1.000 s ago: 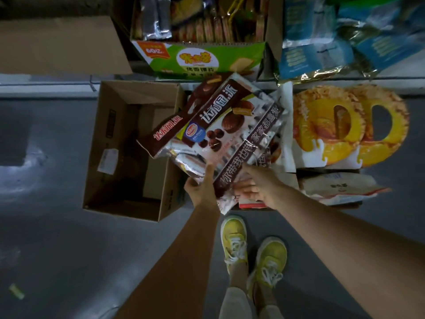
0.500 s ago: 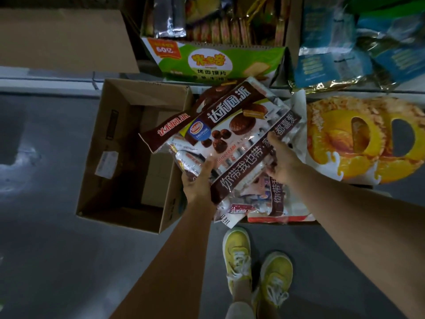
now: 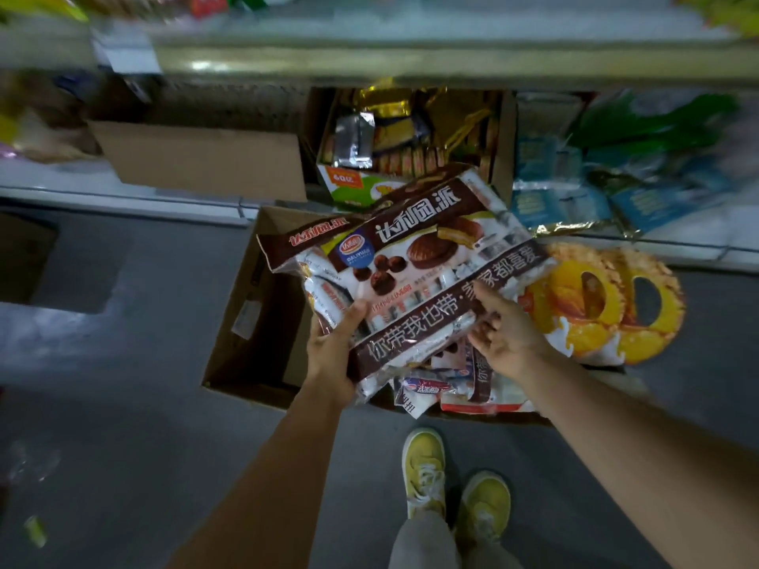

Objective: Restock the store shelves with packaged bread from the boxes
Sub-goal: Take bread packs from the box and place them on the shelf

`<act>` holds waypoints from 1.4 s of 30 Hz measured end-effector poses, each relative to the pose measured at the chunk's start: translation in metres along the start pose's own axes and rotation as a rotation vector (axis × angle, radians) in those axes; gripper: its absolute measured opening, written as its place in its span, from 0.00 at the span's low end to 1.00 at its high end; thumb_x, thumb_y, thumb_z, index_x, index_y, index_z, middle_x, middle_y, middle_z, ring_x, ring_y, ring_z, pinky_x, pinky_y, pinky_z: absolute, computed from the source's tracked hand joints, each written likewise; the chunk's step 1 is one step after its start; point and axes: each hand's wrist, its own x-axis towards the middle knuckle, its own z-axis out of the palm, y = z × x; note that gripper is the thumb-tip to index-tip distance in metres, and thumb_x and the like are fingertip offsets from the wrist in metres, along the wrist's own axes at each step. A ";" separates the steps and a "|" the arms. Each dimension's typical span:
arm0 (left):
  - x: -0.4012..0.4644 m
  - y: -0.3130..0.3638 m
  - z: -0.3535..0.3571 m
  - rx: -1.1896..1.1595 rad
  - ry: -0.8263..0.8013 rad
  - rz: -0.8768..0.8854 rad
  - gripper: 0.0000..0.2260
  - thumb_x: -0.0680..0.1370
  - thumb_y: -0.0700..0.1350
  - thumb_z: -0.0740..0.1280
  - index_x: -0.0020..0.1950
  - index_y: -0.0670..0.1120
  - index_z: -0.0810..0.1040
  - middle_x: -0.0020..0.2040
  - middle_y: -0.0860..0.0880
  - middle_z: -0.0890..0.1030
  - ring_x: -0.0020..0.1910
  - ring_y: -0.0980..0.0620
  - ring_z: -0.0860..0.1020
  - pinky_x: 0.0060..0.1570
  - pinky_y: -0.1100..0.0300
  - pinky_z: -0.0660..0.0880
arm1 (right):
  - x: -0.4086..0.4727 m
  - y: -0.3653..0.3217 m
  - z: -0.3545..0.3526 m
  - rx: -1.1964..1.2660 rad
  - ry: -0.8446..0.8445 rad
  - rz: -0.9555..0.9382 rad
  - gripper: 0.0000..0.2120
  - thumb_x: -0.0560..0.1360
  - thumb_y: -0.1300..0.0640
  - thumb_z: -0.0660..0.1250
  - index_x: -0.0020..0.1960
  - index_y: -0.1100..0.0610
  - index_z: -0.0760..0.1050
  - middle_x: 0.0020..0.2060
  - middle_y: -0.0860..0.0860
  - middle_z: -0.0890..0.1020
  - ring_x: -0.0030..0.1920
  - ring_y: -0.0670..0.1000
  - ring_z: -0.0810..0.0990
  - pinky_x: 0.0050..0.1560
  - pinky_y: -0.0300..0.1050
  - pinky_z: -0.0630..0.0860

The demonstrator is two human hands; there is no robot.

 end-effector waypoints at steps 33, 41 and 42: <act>-0.371 0.321 0.176 0.149 -0.651 0.596 0.20 0.77 0.43 0.68 0.69 0.48 0.71 0.60 0.37 0.81 0.54 0.34 0.82 0.44 0.39 0.81 | -0.496 -0.300 0.010 0.168 -0.326 -0.761 0.16 0.73 0.45 0.70 0.54 0.55 0.76 0.49 0.57 0.80 0.52 0.58 0.80 0.53 0.60 0.78; -0.454 0.342 0.235 0.129 -0.512 0.671 0.37 0.63 0.49 0.80 0.69 0.49 0.69 0.58 0.36 0.81 0.46 0.33 0.84 0.45 0.30 0.77 | -0.580 -0.367 -0.050 -0.437 -0.240 -0.975 0.20 0.68 0.51 0.73 0.57 0.59 0.78 0.50 0.54 0.85 0.53 0.56 0.80 0.55 0.54 0.79; -0.463 0.339 0.243 0.130 -0.509 0.667 0.38 0.62 0.49 0.81 0.69 0.49 0.68 0.58 0.36 0.81 0.45 0.33 0.84 0.44 0.30 0.78 | -0.589 -0.372 -0.059 -0.551 -0.196 -0.999 0.22 0.67 0.47 0.74 0.57 0.56 0.78 0.50 0.54 0.85 0.55 0.56 0.81 0.58 0.56 0.78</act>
